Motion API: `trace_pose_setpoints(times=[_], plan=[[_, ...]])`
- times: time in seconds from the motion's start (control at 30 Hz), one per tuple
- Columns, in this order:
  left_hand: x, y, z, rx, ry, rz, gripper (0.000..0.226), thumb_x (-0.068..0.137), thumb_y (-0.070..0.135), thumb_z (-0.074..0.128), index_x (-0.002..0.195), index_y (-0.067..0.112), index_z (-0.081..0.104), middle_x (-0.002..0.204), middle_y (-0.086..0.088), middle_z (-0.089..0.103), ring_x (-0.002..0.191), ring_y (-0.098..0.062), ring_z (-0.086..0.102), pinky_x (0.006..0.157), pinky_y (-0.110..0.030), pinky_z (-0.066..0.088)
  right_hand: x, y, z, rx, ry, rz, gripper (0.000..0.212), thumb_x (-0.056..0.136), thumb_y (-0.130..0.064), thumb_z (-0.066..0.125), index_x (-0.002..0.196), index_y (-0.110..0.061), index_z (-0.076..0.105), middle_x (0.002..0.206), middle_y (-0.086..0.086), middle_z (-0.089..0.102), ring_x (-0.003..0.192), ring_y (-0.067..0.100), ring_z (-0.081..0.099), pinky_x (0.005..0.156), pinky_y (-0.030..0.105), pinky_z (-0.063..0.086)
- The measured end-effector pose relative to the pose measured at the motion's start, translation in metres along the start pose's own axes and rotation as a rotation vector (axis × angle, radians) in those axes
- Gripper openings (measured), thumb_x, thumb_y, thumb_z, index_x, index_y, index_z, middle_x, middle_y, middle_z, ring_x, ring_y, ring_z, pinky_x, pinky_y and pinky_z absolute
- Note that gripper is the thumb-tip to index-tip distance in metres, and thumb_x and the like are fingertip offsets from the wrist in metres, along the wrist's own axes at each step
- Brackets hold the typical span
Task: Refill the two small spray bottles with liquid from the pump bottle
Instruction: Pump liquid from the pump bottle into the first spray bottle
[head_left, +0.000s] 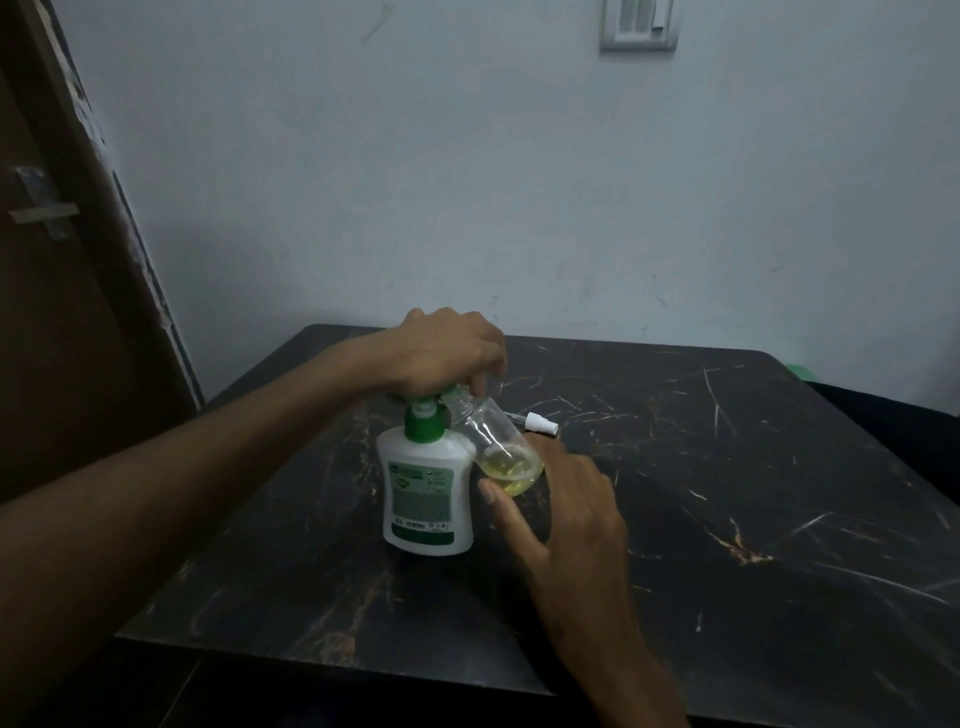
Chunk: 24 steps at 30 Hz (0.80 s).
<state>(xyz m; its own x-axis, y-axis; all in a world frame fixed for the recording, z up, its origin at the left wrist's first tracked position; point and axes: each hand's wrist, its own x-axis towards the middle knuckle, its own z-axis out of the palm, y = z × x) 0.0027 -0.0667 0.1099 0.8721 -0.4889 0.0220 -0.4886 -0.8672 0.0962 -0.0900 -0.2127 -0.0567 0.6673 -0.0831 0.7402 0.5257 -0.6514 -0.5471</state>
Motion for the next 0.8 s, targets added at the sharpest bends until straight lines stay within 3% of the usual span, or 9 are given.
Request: trace_pose_setpoints(times=[0.13,0.33,0.47,0.7,0.8], plan=[[-0.0026,-0.0064,0.0059,-0.06,0.0,0.003,0.031,0.105,0.026,0.042,0.113,0.025,0.071,0.103,0.009,0.077,0.104,-0.013,0.066,0.101,-0.05,0.047,0.0012,-0.0014,0.0015,-0.006,0.005,-0.013,0.042,0.099,-0.059,0.053,0.128,-0.03,0.061,0.108,-0.018,0.06,0.097,0.002,0.053,0.084,0.034,0.048],[0.0,-0.0021,-0.0005,-0.134,0.036,-0.024,0.027,0.102,0.029,0.048,0.108,0.024,0.073,0.11,0.006,0.076,0.099,-0.01,0.065,0.102,-0.048,0.044,0.0004,-0.0016,-0.0004,-0.007,-0.007,0.014,0.043,0.099,-0.062,0.051,0.13,-0.034,0.059,0.107,-0.02,0.058,0.096,-0.001,0.05,0.084,0.026,0.044],[-0.0021,-0.0063,0.0057,-0.281,0.01,-0.02,0.047,0.08,0.042,0.038,0.103,0.026,0.075,0.098,0.005,0.08,0.099,-0.01,0.069,0.098,-0.044,0.05,0.0012,-0.0016,0.0003,-0.014,-0.01,0.006,0.043,0.099,-0.062,0.05,0.129,-0.032,0.059,0.107,-0.02,0.058,0.096,0.001,0.051,0.085,0.028,0.045],[-0.0023,-0.0042,0.0007,-0.242,0.015,-0.038,0.04,0.089,0.042,0.039,0.104,0.028,0.074,0.104,0.007,0.078,0.098,-0.004,0.064,0.103,-0.049,0.044,0.0009,-0.0021,0.0003,-0.019,-0.004,0.006,0.04,0.098,-0.057,0.056,0.128,-0.032,0.061,0.107,-0.021,0.057,0.096,-0.001,0.05,0.083,0.027,0.045],[-0.0012,-0.0049,0.0016,-0.265,0.008,-0.028,0.048,0.081,0.044,0.035,0.104,0.028,0.074,0.098,0.008,0.079,0.095,-0.006,0.067,0.098,-0.045,0.048,0.0014,-0.0024,0.0001,-0.01,0.003,0.001,0.039,0.098,-0.056,0.057,0.127,-0.031,0.061,0.106,-0.021,0.057,0.095,-0.001,0.05,0.082,0.03,0.047]])
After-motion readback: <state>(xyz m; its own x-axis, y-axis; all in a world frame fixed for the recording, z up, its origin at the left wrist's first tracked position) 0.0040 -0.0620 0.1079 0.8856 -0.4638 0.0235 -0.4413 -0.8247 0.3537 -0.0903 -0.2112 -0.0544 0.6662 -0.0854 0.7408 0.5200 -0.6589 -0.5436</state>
